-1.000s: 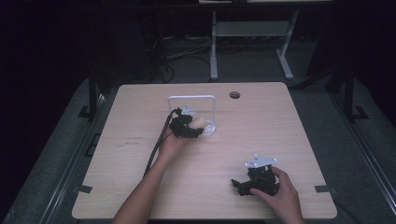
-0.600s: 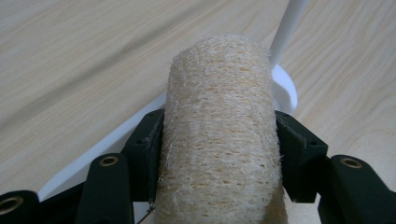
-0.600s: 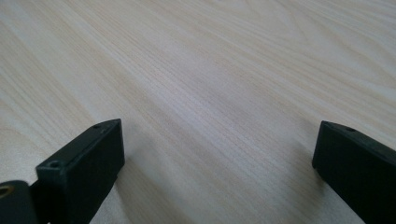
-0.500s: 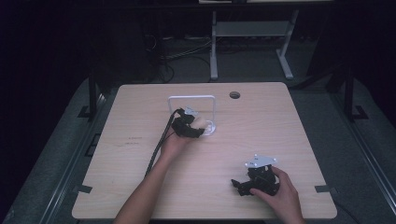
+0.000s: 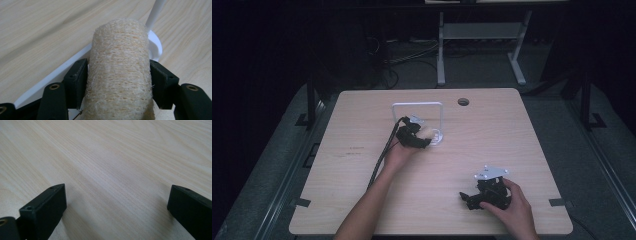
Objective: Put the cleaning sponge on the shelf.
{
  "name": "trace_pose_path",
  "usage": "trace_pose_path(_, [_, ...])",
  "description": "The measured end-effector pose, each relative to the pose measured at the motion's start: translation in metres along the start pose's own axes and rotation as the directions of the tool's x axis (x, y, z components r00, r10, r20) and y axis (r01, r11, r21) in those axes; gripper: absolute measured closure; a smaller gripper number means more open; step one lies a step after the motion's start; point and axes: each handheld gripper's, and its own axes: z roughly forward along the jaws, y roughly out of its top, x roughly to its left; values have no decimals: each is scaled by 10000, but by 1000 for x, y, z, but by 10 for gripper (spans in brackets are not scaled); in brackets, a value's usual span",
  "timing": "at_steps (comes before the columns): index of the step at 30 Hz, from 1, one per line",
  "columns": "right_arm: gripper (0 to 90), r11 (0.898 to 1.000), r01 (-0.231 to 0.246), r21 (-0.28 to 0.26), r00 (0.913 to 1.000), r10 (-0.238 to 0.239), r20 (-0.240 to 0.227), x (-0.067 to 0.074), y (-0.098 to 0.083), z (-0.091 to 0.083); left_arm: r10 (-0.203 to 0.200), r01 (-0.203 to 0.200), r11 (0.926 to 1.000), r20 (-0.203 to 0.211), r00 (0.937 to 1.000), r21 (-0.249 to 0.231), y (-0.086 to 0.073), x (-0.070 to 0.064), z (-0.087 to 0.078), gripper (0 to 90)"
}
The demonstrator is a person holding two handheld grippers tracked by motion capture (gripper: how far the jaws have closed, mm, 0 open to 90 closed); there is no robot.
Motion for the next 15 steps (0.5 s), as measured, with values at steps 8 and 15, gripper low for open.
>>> trace_pose_path(8, [18, 10000, -1, -1, 10000, 1, 0, 0, 0, 0, -42, 41, 9998, -62, 10000, -191, 3, -2, -9, 310])
trace_pose_path(15, [19, 10000, 0, -1, 10000, 0, 2, 0, 0, 0, 17, -16, 9982, 20, 10000, -605, 6, -3, -32, 330])
